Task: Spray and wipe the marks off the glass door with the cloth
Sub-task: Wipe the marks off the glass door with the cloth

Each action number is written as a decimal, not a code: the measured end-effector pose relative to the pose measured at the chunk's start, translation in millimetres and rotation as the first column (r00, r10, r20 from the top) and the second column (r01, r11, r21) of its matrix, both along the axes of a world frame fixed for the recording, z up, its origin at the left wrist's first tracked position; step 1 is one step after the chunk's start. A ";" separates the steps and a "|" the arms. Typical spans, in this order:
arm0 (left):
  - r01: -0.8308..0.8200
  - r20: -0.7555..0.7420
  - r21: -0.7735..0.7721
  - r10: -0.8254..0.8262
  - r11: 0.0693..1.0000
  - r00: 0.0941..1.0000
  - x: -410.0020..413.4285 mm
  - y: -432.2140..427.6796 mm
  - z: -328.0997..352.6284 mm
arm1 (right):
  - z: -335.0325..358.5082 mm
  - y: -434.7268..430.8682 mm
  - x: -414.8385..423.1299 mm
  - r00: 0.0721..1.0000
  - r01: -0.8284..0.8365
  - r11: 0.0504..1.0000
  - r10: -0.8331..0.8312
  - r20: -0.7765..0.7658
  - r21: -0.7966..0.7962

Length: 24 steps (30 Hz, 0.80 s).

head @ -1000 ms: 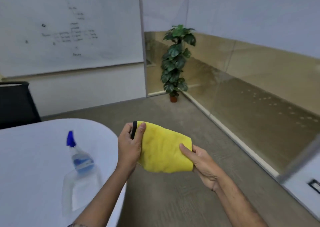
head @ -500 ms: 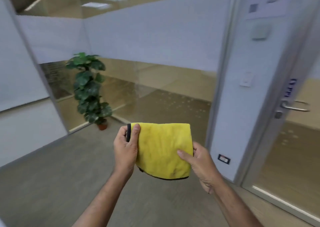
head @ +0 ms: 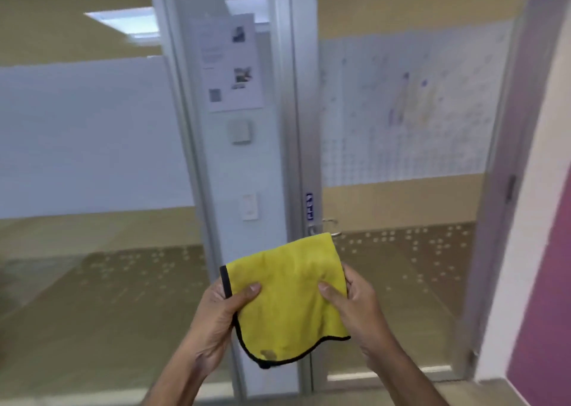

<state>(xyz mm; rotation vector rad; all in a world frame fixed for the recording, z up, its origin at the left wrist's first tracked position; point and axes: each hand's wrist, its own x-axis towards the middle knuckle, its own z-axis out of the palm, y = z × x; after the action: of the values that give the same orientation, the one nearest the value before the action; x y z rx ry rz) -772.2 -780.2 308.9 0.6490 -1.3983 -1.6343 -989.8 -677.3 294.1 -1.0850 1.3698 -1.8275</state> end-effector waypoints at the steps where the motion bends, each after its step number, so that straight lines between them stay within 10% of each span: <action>1: 0.012 0.001 -0.023 -0.012 1.000 1.000 -24.2 -10.1 4.7 | 3.9 -4.2 -19.6 0.999 0.034 0.999 -0.034 -0.013 -0.014; 9: 0.030 -0.005 -0.154 -0.031 0.988 1.000 -217.7 -61.3 30.1 | 21.3 -39.4 -195.0 0.925 0.324 0.946 -0.322 -0.200 -0.025; 16: -0.039 0.046 -0.227 0.051 0.973 0.998 -366.1 -109.6 51.7 | 47.4 -72.9 -341.3 0.611 0.610 0.792 -0.464 -0.642 0.008; 24: -0.165 0.135 -0.414 0.239 0.895 0.961 -487.4 -192.0 78.2 | 71.1 -150.2 -442.6 0.759 0.579 0.812 -0.504 -0.412 0.073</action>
<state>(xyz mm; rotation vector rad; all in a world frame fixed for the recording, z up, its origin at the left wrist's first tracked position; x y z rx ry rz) -1259.5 -972.1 387.1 0.6874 -1.6762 -1.0994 -1432.4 -827.5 365.3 -1.0300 2.2467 -1.8625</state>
